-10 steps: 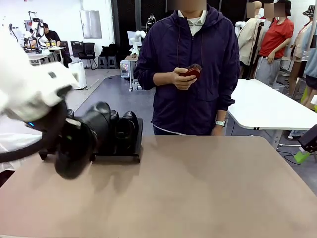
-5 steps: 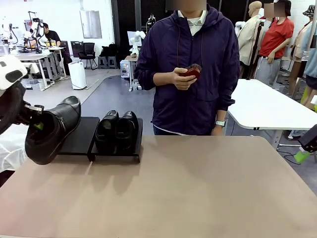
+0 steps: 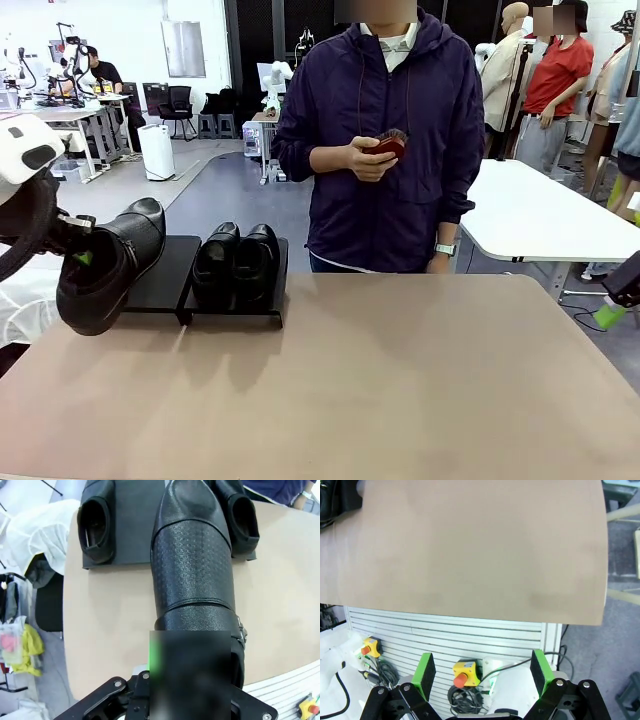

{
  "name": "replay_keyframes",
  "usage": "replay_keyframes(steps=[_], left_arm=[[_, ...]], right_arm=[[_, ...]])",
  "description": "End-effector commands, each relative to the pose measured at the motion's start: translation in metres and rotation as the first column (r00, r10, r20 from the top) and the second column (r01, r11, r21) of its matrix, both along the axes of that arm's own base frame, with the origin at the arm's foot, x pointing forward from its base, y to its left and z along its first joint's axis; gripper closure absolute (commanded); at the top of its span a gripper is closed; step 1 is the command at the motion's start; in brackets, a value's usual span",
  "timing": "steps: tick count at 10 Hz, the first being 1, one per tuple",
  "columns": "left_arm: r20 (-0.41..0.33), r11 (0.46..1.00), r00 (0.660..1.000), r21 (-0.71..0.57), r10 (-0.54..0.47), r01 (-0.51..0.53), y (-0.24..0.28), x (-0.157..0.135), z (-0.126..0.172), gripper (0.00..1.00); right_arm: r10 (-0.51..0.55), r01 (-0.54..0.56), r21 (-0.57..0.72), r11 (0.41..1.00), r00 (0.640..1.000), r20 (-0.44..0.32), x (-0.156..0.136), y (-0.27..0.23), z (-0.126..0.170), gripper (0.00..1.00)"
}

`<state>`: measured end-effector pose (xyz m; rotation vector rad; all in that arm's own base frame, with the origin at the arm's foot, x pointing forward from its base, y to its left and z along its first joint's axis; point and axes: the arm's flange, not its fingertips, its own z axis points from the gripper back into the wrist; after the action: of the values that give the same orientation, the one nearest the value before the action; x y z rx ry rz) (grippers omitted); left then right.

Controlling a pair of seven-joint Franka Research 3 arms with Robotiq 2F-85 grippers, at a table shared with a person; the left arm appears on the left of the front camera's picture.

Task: Organize the shoes by placing them on the stand.
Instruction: Place the Shoe from the middle of the table onto the Shoes Stand.

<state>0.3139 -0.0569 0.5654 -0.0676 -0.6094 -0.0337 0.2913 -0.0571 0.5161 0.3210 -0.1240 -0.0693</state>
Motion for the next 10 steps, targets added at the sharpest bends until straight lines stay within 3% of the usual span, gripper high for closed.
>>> replay_keyframes(steps=[1,2,3,6,10], left_arm=[[-0.004,1.000,1.000,-0.006,0.005,-0.005,0.003,0.002,-0.001,1.00],[-0.068,0.999,0.997,-0.028,0.021,-0.023,0.011,0.025,-0.001,1.00],[-0.077,0.999,0.997,-0.045,0.003,-0.006,0.024,0.056,-0.002,1.00],[-0.055,0.995,0.995,-0.066,-0.083,0.079,0.031,0.122,-0.014,1.00],[0.019,0.989,1.000,-0.145,0.018,-0.015,0.044,0.197,-0.065,1.00]], right_arm=[[0.018,-0.018,0.025,1.000,1.000,0.007,0.001,-0.001,0.003,0.00],[0.018,-0.018,0.025,1.000,1.000,0.007,0.001,-0.001,0.003,0.00],[0.018,-0.018,0.025,1.000,1.000,0.007,0.001,-0.001,0.003,0.00],[0.018,-0.018,0.025,1.000,1.000,0.007,0.001,-0.001,0.003,0.00],[0.018,-0.018,0.025,1.000,1.000,0.007,0.001,-0.001,0.003,0.00]])
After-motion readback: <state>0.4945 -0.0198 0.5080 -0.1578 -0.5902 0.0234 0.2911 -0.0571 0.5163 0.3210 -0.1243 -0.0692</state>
